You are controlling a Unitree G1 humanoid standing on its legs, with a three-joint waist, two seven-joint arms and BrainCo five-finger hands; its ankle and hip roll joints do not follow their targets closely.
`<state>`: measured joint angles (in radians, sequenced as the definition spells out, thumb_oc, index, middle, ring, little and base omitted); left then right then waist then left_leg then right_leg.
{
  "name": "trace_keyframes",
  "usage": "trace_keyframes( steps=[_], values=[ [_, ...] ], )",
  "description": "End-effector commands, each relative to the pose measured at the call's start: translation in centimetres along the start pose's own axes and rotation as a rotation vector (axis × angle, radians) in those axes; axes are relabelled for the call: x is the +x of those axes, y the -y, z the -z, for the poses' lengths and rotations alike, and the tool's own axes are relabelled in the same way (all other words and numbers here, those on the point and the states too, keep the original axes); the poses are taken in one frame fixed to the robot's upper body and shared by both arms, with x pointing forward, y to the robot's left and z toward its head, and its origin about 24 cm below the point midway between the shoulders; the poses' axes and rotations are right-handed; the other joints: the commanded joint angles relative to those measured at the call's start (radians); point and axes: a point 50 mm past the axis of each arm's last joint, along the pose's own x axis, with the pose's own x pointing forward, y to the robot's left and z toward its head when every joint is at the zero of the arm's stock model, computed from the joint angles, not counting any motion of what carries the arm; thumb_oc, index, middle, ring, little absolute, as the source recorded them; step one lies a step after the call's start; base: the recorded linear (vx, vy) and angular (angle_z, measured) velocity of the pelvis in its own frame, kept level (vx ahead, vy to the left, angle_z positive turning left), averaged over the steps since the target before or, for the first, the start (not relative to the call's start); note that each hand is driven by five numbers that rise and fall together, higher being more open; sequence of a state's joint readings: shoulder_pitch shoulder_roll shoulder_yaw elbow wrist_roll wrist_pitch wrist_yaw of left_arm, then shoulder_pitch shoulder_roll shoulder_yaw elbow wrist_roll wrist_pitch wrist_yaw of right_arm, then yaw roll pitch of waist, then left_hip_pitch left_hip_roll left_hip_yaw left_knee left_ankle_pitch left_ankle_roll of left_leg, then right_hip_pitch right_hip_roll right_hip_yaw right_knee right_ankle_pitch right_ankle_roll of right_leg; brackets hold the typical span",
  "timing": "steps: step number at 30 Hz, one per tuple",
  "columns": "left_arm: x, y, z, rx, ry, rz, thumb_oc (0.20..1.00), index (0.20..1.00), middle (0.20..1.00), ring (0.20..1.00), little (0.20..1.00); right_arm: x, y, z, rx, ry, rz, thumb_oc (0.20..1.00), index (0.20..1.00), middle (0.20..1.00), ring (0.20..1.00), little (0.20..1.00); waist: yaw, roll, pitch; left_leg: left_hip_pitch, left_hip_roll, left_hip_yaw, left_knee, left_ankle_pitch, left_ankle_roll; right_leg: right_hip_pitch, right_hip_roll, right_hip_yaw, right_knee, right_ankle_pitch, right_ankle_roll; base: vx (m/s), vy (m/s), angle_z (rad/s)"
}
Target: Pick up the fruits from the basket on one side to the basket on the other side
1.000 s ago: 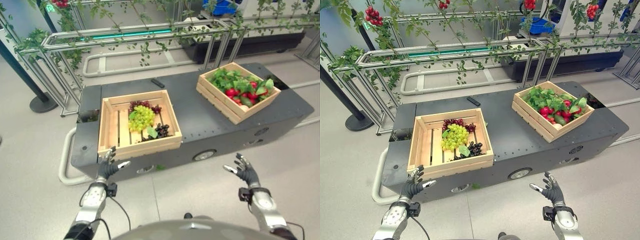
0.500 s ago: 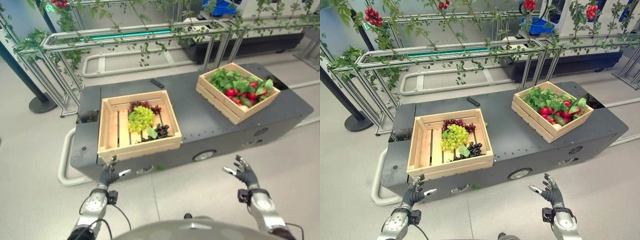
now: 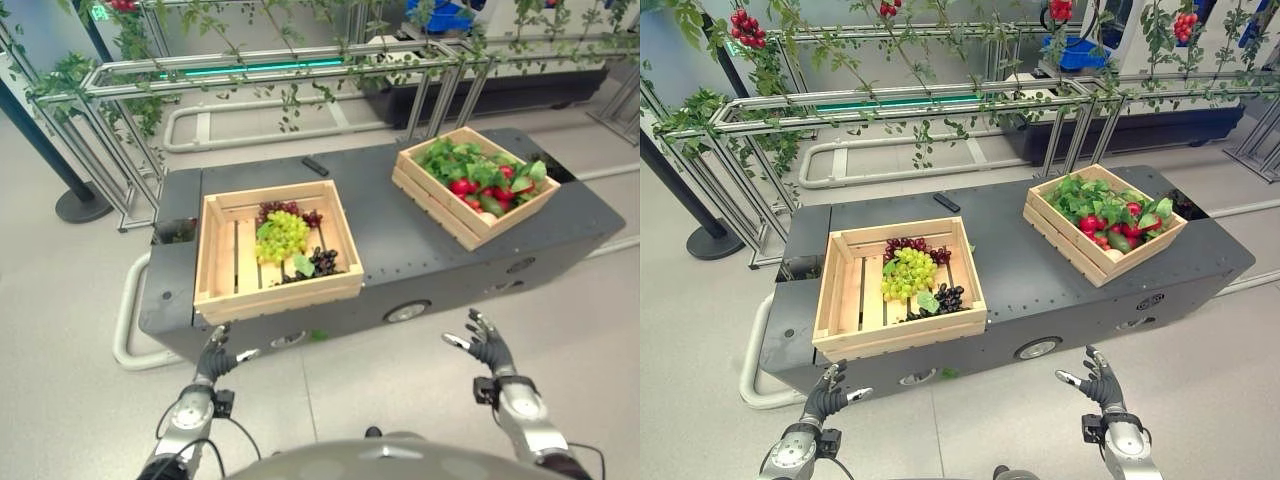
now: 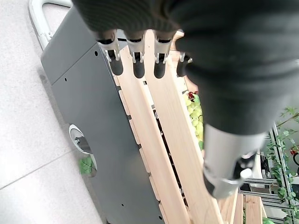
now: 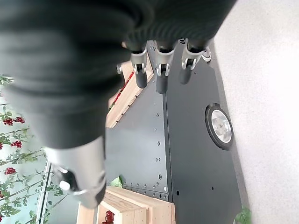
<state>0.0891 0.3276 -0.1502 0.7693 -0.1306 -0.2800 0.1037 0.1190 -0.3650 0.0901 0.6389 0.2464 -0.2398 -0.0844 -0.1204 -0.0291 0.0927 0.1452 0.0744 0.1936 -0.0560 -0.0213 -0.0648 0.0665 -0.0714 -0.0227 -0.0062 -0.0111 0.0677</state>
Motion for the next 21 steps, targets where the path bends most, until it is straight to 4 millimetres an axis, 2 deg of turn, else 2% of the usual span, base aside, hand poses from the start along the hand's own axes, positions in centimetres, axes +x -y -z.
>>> trace_keyframes(
  steps=[1,21],
  values=[
    [1.04,-0.22,-2.88,0.040,0.133,-0.001,1.000,1.000,1.000,1.000,1.000,1.27,-0.30,-2.98,0.017,0.132,0.018,1.000,1.000,1.000,1.000,1.000,0.002,-0.034,-0.017,-0.089,0.010,-0.010,0.107,-0.042,0.014,-0.068,-0.067,-0.020,0.104,-0.042,0.076,0.00,0.000,0.00],
    [1.10,-0.05,-3.06,0.032,0.142,-0.008,1.000,1.000,1.000,1.000,1.000,1.32,-0.52,-2.74,0.015,0.123,0.018,1.000,1.000,1.000,1.000,1.000,0.009,-0.037,-0.019,-0.089,0.011,-0.019,0.106,-0.040,0.013,-0.064,-0.068,-0.026,0.098,-0.042,0.074,0.00,0.000,0.00]
  ],
)
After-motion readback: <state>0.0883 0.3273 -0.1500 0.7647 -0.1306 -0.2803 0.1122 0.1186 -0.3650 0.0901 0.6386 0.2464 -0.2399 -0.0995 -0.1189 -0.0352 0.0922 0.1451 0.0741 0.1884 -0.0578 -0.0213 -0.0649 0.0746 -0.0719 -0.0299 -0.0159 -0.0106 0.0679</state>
